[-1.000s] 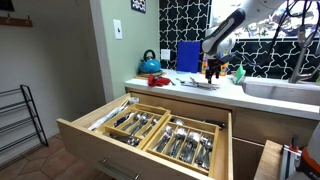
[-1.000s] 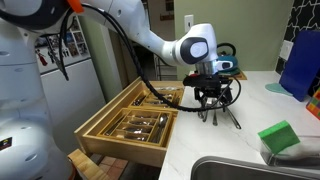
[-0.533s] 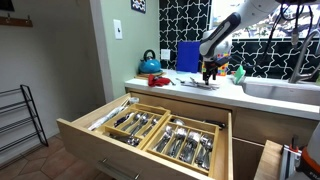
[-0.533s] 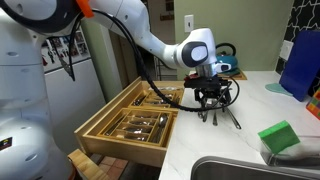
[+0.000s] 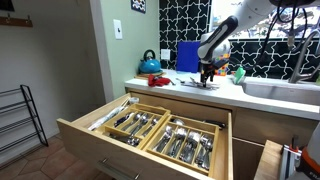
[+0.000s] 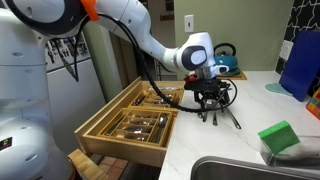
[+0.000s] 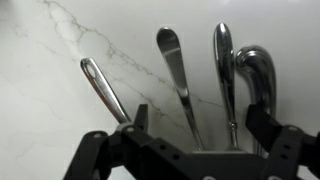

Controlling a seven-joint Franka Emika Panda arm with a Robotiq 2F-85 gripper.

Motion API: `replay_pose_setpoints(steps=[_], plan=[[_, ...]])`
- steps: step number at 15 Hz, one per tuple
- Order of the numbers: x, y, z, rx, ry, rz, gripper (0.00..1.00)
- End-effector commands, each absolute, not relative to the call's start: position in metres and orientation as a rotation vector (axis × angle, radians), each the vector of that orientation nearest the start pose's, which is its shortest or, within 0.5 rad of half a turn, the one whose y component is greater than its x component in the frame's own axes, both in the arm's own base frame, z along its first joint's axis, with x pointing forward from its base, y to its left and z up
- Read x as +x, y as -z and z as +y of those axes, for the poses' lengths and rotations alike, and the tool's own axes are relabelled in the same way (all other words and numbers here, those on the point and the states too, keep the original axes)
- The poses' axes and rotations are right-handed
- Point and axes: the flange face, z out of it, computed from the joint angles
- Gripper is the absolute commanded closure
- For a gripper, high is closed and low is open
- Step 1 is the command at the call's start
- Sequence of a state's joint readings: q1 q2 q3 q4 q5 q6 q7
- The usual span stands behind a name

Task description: Slide the silver bread knife a little to the left, pick up the silver fork from the kitchen counter and put it in the open drawer in the second cutlery compartment from the right

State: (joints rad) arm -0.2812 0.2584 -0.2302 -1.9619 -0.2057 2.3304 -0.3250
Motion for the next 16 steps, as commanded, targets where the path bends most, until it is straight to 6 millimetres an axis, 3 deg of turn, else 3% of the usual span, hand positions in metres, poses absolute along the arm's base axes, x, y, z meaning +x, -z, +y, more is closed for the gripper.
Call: replay_pose_setpoints(steps=[1, 16], plan=[[0.542, -0.352, -0.299, -3.388, 0.049, 0.058, 0.0], [0.55, -0.353, -0.273, -3.329, 0.012, -0.026, 0.0]])
